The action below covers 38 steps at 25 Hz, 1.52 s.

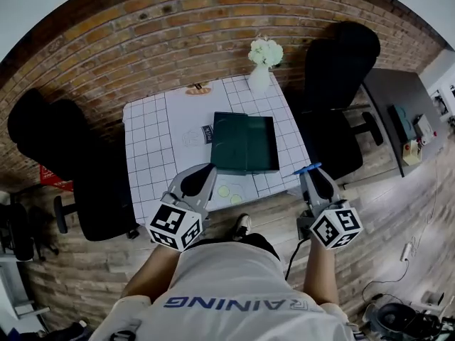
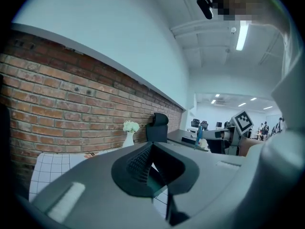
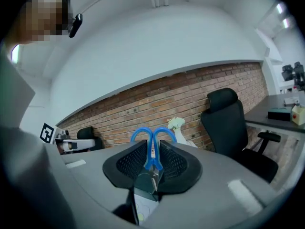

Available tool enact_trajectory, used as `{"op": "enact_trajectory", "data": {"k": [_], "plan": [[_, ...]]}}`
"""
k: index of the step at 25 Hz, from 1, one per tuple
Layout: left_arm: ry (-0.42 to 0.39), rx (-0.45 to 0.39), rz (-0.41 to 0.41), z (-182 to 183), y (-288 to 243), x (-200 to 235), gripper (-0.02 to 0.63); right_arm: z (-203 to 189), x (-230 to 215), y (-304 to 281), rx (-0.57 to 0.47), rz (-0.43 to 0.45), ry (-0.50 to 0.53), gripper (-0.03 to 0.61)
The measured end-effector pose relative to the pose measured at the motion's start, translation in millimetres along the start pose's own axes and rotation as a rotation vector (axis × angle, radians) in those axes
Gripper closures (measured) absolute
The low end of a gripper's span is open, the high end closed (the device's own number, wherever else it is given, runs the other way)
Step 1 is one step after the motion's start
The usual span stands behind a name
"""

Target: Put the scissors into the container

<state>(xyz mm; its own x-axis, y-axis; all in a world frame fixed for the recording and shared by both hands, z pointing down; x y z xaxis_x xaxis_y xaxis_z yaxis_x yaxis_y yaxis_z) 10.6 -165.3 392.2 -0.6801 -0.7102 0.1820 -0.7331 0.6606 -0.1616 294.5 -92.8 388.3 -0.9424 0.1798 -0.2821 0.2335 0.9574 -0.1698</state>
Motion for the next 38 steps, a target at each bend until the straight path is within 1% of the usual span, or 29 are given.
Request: {"op": "enact_trajectory", "data": {"k": [3,6,9,12,16,20,23,26,30,35,38], "plan": [[0.005,0.025,0.033,-1,-25,-5,0.615,-1,-32,-20,0.038,0.03,-0.059,0.476],[0.005,0.043,0.054,-6,-47,-13,0.615,-5,-55,-39,0.072,0.067,-0.09,0.476],[0.019,0.065,0.068,-12,-61,-12,0.615,-9,-67,-60,0.12,0.087,-0.11,0.476],[0.048,0.087,0.086,-23,-69,1,0.615,-21,-73,-84,0.189,0.084,-0.126,0.476],[0.085,0.095,0.104,-31,-71,21,0.614,-45,-79,-120,0.306,0.05,-0.125,0.476],[0.14,0.122,0.115,-45,-64,42,0.615,-74,-82,-159,0.456,-0.007,-0.105,0.476],[0.169,0.13,0.128,-51,-58,58,0.615,-93,-81,-184,0.557,-0.019,-0.138,0.476],[0.197,0.133,0.149,-56,-52,75,0.615,-109,-79,-204,0.631,-0.049,-0.136,0.476],[0.219,0.13,0.172,-58,-45,93,0.615,-131,-86,-224,0.72,-0.11,-0.129,0.476],[0.227,0.117,0.201,-54,-40,112,0.615,-151,-101,-256,0.812,-0.168,-0.187,0.476],[0.23,0.114,0.215,-52,-39,121,0.615,-156,-107,-276,0.869,-0.187,-0.195,0.476]]}}
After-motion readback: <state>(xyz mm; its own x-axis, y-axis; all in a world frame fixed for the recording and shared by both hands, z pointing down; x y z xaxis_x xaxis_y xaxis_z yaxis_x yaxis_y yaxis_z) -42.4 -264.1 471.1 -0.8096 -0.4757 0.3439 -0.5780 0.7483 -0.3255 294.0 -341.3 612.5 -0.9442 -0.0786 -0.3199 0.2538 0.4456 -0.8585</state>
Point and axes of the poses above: the fingertips, and each gripper's own axes: y backward along the fingers, x to its left, z out of its top, the point moved 6 cm from there along y, backward along the fingers, and after that the axes turned 1 degree about z, right-handed, at the moved point
